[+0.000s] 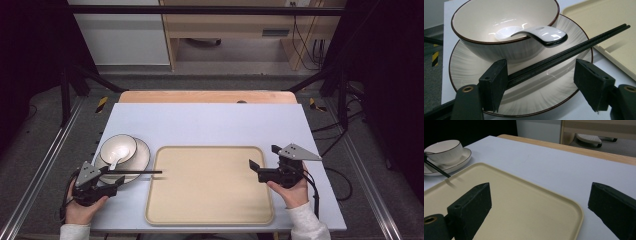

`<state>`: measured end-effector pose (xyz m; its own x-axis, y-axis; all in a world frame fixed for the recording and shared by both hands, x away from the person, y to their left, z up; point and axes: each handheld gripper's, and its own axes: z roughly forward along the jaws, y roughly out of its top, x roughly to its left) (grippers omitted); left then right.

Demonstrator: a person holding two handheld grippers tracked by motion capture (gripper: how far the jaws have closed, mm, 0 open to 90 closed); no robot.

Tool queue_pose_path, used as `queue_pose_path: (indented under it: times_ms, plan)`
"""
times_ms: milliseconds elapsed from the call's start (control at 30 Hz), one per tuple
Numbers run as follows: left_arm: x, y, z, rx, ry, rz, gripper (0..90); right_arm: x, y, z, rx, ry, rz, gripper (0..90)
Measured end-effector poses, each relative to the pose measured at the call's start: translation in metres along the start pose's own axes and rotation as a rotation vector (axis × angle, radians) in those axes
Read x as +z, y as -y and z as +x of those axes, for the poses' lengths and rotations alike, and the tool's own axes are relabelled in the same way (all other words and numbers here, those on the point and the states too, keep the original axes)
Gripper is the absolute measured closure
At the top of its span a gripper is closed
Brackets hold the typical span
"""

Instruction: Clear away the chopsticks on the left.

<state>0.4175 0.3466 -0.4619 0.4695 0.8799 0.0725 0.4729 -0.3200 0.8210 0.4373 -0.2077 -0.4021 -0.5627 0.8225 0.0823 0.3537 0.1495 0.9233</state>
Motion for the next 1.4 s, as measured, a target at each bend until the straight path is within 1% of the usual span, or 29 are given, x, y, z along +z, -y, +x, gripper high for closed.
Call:
queue_pose_path:
  times_ms: [67,267,333,400,433,500,533,700,800,833,967,1133,1267,1300,1400]
  plan:
    - [0.0013,0.0009,-0.0016,0.009,-0.008,0.011,30.1,-0.0004,-0.0002,0.0,0.003,-0.001,-0.001,5.0]
    - [0.001,0.0007,-0.002,0.006,-0.006,0.018,36.2,-0.0006,0.0,-0.0005,0.003,0.0,0.003,5.0]
    - [0.0005,0.001,-0.0018,0.003,-0.015,0.017,38.2,-0.0006,0.0001,-0.0007,0.001,0.0,0.002,5.1]
    - [-0.0001,0.0016,-0.0012,-0.011,-0.015,0.014,43.1,-0.0006,0.0001,-0.0005,0.002,0.0,0.002,5.1]
    - [-0.0001,0.0016,-0.0012,-0.011,-0.015,0.014,45.4,-0.0006,0.0,-0.0006,0.003,0.0,0.003,5.1]
    - [0.0004,0.0024,-0.0007,-0.014,-0.01,0.024,47.3,-0.0006,0.0001,-0.0008,0.002,0.0,0.002,5.1]
    - [0.0004,0.0024,-0.0007,-0.007,-0.006,0.034,48.0,-0.0008,0.0001,-0.0011,0.0,-0.002,0.003,5.1]
    - [-0.0002,0.0018,-0.0017,-0.005,0.009,0.036,54.8,-0.0011,-0.0001,-0.0014,0.002,0.0,-0.001,5.0]
    - [-0.0007,0.0016,-0.002,-0.003,0.015,0.039,56.7,-0.0015,-0.0001,-0.0016,0.002,0.001,-0.001,5.0]
    - [-0.0013,0.0014,-0.0027,0.004,0.016,0.041,58.5,-0.0018,-0.0002,-0.002,0.001,-0.001,-0.002,4.9]
    - [-0.0023,0.0005,-0.0041,0.014,0.011,0.05,61.7,-0.002,-0.0003,-0.002,0.005,0.0,-0.002,4.8]
    - [-0.0027,0.0002,-0.0052,0.01,0.016,0.053,66.3,-0.0022,-0.0003,-0.0023,0.008,0.001,-0.002,4.7]
    - [-0.0036,-0.0005,-0.0057,0.014,0.023,0.062,69.3,-0.0024,-0.0004,-0.0024,0.008,0.0,-0.001,4.7]
    - [-0.0041,-0.0009,-0.006,0.019,0.029,0.066,71.8,-0.0022,-0.0003,-0.0025,0.007,0.001,-0.001,4.7]
    - [-0.0045,-0.0013,-0.0065,0.016,0.034,0.069,73.7,-0.0024,-0.0003,-0.0027,0.009,0.002,-0.001,4.7]
